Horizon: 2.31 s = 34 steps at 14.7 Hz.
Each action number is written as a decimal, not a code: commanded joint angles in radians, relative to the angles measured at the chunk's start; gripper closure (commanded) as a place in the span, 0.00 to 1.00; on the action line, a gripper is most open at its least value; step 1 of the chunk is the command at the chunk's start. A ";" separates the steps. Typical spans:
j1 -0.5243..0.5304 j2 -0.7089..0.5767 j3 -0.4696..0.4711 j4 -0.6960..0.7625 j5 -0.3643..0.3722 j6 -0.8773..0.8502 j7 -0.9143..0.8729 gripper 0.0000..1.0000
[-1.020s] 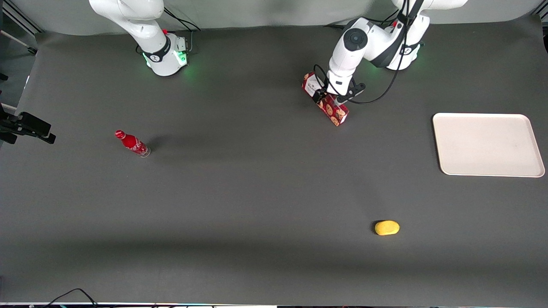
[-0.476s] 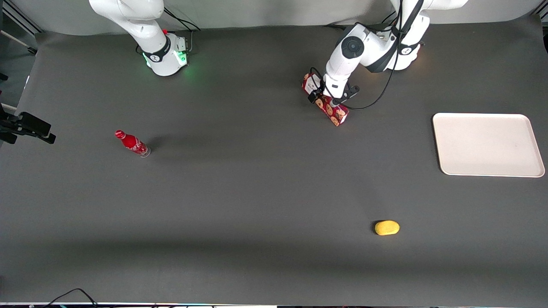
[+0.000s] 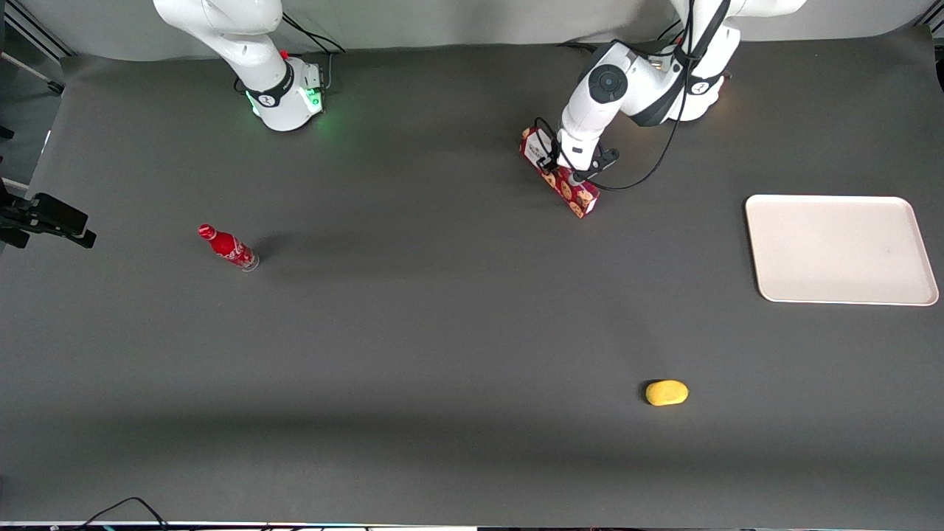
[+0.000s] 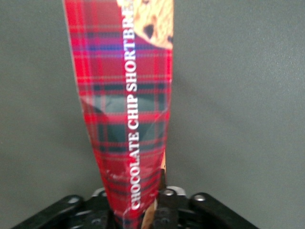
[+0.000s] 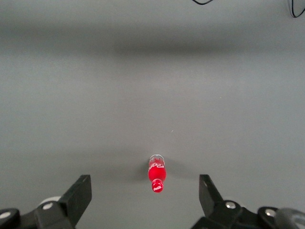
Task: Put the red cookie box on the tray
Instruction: 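Lower the left gripper and close it on the cookie box's end, then lift the cookie box and carry it toward the white tray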
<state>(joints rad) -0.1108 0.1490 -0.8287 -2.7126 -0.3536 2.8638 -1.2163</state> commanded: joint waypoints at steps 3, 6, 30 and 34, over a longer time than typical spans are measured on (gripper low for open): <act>-0.015 -0.049 0.040 0.063 0.022 -0.108 -0.005 1.00; -0.007 -0.112 0.077 0.193 0.030 -0.328 -0.003 1.00; 0.095 -0.080 1.035 1.192 0.357 -1.370 1.393 1.00; 0.138 0.020 1.209 1.194 0.355 -1.284 1.671 1.00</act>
<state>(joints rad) 0.0056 0.0854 0.3027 -1.5610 -0.0100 1.5308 0.2873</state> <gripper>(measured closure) 0.846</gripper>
